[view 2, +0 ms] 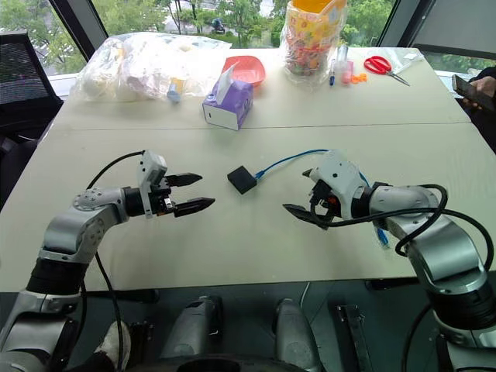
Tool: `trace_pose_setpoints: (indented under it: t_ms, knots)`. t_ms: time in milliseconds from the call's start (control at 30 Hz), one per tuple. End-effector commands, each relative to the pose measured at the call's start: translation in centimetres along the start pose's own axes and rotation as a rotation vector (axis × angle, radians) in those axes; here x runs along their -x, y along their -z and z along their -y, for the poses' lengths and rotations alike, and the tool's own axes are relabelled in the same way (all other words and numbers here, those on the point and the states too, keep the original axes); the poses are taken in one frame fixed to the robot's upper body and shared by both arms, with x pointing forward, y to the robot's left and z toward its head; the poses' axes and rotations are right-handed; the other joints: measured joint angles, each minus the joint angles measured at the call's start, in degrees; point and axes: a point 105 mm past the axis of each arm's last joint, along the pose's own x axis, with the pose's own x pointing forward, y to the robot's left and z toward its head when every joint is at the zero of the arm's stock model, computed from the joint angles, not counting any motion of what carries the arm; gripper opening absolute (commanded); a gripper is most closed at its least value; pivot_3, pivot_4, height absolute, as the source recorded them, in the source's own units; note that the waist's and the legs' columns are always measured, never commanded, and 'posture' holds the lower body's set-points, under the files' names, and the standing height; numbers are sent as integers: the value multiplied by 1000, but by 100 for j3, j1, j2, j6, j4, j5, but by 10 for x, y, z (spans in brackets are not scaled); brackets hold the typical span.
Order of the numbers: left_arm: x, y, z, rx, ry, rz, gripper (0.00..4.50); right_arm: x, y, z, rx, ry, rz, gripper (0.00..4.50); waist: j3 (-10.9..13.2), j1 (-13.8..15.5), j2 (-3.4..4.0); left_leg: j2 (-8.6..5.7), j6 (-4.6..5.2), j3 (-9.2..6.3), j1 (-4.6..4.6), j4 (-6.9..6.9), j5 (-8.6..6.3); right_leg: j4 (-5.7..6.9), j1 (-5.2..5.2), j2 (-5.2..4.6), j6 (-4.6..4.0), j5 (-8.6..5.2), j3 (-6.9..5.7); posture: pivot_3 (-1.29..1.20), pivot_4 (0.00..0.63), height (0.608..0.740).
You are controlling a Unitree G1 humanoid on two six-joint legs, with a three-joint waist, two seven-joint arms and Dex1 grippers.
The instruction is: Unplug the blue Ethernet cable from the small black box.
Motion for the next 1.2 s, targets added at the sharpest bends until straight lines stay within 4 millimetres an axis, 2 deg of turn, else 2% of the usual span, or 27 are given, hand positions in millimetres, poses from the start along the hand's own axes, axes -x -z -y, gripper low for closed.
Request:
trace_pose_setpoints:
  t_ms: [33,167,333,500,667,833,933,1033,1200]
  knots:
    - [4,-12,1,-22,26,37,4487,7,-13,5,27,8,35,4500,0,-2,0,0,0,0,1,3,0,1,2,0,1,1,0,0,150,735]
    - [9,-13,7,3,76,9,4487,7,-14,4,37,-18,30,4500,1,-8,1,2,0,0,-4,28,0,11,5,0,3,2,0,0,150,735]
    - [13,-21,9,-6,100,-7,4487,4,-20,12,53,-29,41,4500,9,-13,-2,3,0,-1,-6,69,-1,45,6,-2,1,1,1,0,150,735]
    - [19,-20,13,-35,114,-56,4487,-2,-24,10,73,-55,48,4500,12,-12,-3,4,-1,-7,-1,81,-1,71,4,-3,-1,0,2,0,150,735]
    - [18,-28,3,-42,105,-54,4487,-8,-28,16,110,-58,57,4500,14,2,0,4,0,-5,-5,84,0,81,-2,-2,0,0,3,0,150,735]
    - [23,-31,0,-53,101,-58,4487,-9,-30,7,145,-106,37,4500,14,-7,-1,4,0,-3,-6,82,0,86,-3,-1,4,1,3,0,150,735]
    - [22,-34,-2,-57,98,-55,4487,-9,-33,8,169,-119,35,4500,14,-8,0,4,0,-4,-5,83,0,96,-5,0,5,1,3,0,150,735]
    - [18,-39,-5,-66,95,-45,4487,-10,-36,14,211,-148,28,4500,15,-10,0,5,1,-4,-3,91,0,110,-8,1,5,1,3,0,150,735]
    - [20,-42,-7,-73,86,-37,4487,-21,-47,25,280,-210,-4,4500,15,-30,2,6,1,-5,1,100,1,115,-5,2,5,1,4,0,150,735]
